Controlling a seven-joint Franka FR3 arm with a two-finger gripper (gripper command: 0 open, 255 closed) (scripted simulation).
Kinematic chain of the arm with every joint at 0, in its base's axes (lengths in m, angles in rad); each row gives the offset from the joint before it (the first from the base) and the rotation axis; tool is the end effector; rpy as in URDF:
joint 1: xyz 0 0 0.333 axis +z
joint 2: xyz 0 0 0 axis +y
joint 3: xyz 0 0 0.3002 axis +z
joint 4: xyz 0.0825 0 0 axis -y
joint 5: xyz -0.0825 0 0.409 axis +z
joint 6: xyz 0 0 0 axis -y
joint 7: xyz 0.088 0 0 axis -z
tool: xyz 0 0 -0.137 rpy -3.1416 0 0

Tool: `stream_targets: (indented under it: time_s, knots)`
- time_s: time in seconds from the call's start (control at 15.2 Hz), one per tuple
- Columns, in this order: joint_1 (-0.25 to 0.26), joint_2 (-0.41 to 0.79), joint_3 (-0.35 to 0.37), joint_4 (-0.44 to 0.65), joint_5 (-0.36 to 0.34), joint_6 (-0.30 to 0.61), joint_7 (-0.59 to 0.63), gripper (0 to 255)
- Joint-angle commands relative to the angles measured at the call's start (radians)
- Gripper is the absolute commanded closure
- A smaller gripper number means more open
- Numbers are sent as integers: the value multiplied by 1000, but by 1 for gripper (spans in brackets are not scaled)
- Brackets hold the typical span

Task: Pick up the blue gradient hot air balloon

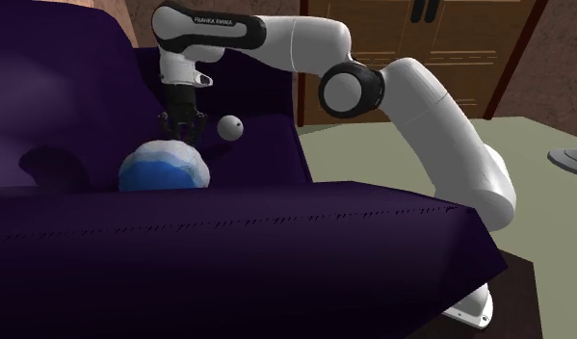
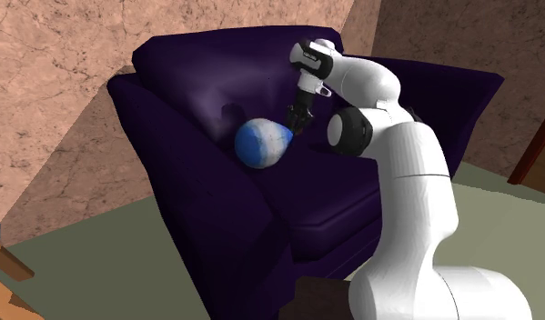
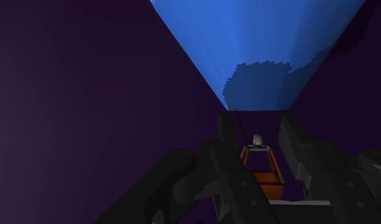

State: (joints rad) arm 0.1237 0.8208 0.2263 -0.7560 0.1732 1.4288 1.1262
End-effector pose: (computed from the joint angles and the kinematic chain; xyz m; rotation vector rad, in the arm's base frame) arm 0.7191 0.2175 0.4237 -2.6885 1.1725 0.4748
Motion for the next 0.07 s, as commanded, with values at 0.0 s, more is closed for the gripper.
stream_targets:
  time_s: [0.0]
  knots:
    - [1,7,0,21,-1,-13,3,255]
